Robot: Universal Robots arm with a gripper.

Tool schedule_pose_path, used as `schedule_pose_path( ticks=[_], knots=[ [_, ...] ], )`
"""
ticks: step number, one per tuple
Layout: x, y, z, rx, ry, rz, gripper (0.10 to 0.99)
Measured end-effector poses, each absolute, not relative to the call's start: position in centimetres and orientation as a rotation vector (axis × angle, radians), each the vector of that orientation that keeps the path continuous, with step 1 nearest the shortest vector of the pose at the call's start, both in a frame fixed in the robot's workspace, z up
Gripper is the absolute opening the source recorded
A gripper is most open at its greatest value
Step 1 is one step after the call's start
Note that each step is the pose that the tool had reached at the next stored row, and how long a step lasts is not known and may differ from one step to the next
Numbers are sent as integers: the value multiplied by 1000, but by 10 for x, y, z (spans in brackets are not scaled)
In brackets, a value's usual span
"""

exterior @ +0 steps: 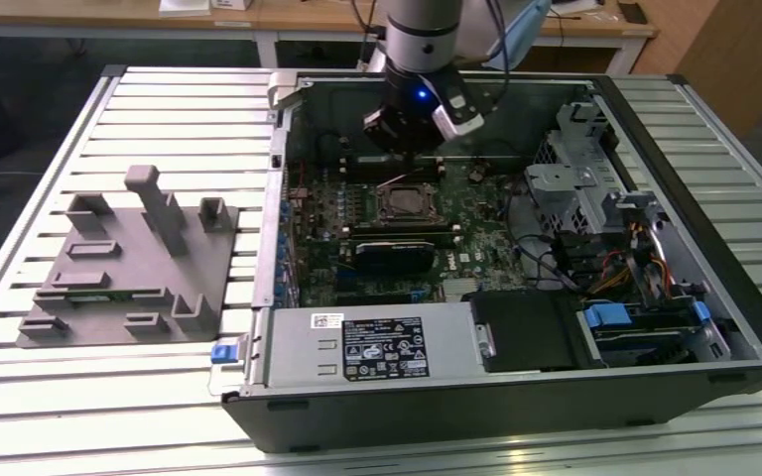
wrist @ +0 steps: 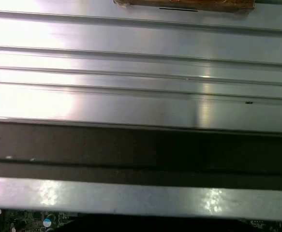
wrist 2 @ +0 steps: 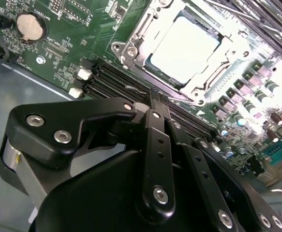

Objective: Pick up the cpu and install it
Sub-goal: 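Install the first cpu locking lever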

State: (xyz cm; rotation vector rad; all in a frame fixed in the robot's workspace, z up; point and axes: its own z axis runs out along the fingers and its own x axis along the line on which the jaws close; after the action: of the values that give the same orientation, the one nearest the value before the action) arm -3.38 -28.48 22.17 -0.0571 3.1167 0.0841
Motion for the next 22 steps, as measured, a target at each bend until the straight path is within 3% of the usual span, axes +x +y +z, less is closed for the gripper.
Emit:
schedule_pose_path(
  ticks=[22],
  knots=[
    [-21,-285,206,-57,3117,84,106]
  ],
)
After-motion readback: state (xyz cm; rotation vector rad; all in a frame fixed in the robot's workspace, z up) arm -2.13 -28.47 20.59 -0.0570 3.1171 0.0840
